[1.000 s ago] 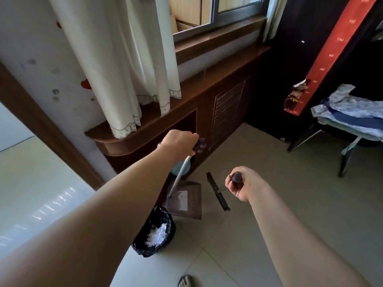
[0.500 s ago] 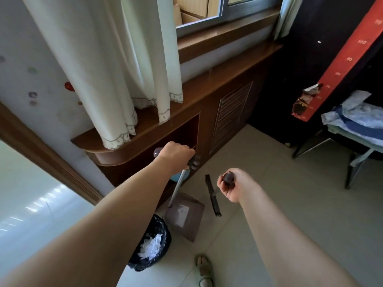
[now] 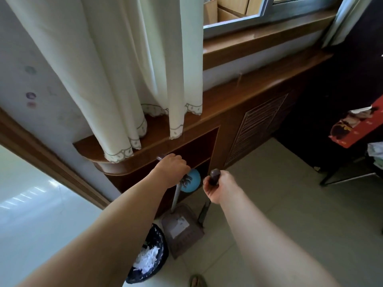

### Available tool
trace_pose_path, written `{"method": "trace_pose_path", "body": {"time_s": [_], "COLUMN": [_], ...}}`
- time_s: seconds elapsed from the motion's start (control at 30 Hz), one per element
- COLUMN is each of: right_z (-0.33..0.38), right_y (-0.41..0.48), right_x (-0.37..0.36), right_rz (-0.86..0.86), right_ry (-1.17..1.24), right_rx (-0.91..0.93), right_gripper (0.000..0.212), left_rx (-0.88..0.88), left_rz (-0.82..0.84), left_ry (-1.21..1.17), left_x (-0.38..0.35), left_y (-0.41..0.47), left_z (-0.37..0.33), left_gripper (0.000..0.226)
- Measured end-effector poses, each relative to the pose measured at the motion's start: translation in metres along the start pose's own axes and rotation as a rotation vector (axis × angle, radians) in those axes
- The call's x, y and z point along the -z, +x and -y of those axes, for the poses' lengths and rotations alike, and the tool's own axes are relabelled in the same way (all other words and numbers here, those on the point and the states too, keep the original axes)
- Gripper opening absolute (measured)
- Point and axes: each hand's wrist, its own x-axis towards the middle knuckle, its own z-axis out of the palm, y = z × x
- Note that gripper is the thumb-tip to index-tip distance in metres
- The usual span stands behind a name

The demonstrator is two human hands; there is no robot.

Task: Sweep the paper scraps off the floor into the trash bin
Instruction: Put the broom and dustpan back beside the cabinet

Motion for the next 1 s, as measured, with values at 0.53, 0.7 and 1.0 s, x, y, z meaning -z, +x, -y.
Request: {"method": "trace_pose_path", "body": {"time_s": [0.53,0.7,1.0], "right_z": [0.016,0.017,0.007], "right_y": [0.1,0.12,0.129], "right_x": [-0.05,-0.073,-0.104], "right_rz": [0.057,0.063,0.142], "right_ry": [0.004,0.053,0.049], "right_rx": [-0.098,-0.117,-0.12], "right_gripper": [0.024,0.015,0.021], "left_rx": [0.076,0.124,0.179], "left_rz": [0.113,0.166,0.2], "left_ry": [-0.025,-0.065,-0.247], "left_x": [-0.03,-0.043,-0.044], "left_y": [0.033,0.039,0.043], "left_z": [0.047,0.052,0.064], "left_gripper": [0.033,0.032,0.038]}}
